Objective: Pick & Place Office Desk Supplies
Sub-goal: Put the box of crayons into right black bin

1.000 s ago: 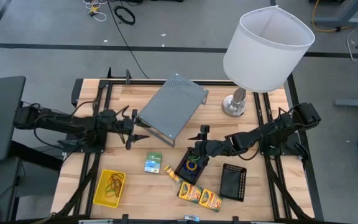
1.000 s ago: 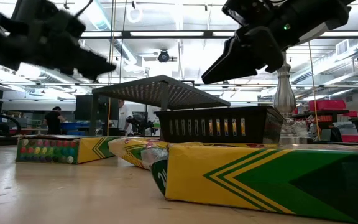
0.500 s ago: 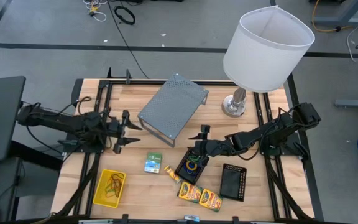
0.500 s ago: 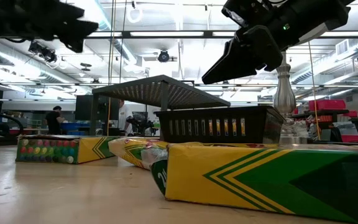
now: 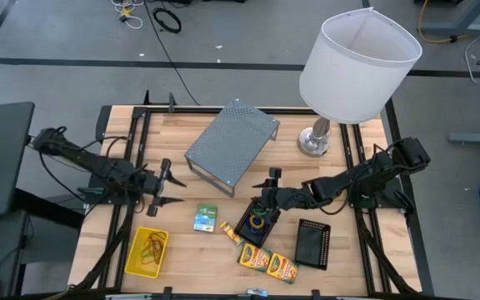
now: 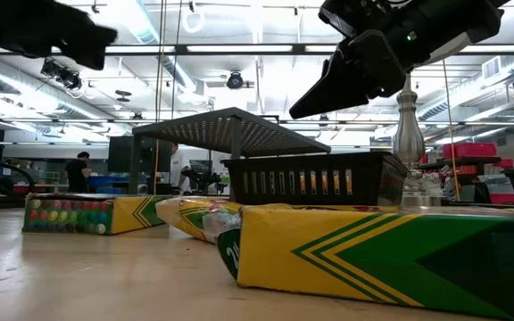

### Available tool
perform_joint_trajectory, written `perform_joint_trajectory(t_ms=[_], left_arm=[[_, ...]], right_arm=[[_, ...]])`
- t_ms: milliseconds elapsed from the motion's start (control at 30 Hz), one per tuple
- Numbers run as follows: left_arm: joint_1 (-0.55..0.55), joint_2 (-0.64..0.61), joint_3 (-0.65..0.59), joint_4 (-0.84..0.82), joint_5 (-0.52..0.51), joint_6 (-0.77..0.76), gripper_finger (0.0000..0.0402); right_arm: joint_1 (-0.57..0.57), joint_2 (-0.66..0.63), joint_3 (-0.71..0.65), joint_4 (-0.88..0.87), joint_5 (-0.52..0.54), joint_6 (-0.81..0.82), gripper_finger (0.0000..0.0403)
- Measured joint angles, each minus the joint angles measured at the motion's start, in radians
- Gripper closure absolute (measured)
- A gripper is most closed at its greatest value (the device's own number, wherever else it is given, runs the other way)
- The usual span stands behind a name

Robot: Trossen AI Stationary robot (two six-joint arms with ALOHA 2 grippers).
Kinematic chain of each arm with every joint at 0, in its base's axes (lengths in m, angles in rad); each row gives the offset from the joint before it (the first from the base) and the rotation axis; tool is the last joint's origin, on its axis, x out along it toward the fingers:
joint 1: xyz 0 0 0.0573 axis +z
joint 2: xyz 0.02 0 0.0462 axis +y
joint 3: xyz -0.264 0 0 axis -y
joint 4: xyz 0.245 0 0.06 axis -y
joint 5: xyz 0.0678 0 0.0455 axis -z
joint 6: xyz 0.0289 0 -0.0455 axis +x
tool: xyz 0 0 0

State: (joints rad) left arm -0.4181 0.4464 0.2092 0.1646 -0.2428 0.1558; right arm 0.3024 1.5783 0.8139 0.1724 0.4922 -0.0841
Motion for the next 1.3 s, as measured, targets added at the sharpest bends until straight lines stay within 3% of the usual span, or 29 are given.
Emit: perform_joint_trajectory(t_ms=[167, 267, 433, 567, 833, 1067, 1300], left_arm=[[-0.015, -0.004, -0.012, 0.024, 0.005, 0.005, 0.0206], [-0.014, -0.003, -0.065, 0.123, 0.019, -0.014, 0.0217], [-0.015, 0.006, -0.185, 0.365, 0.124, -0.055, 0.023], [-0.015, 0.01, -0.2, 0.349, 0.172, -0.068, 0.0232], [-0.015, 0.003, -0.201, 0.197, -0.006, -0.067, 0.0232], [-0.014, -0.03, -0.201, 0.198, -0.039, -0.061, 0.0232], [-0.014, -0.043, -0.201, 0.198, -0.176, -0.05, 0.0232]], right_arm=[[0.021, 0.0, 0.0, 0.072, -0.003, -0.037, 0.0215], [0.032, 0.0, 0.0, 0.117, -0.026, -0.051, 0.0215], [0.039, 0.0, 0.0, 0.137, -0.078, -0.019, 0.0215], [0.043, 0.0, 0.0, 0.145, -0.078, -0.006, 0.0215], [0.055, 0.0, 0.0, 0.139, -0.078, 0.025, 0.0215], [0.103, 0.0, 0.0, 0.095, -0.078, 0.027, 0.0215], [0.12, 0.0, 0.0, -0.075, -0.13, 0.085, 0.0215]])
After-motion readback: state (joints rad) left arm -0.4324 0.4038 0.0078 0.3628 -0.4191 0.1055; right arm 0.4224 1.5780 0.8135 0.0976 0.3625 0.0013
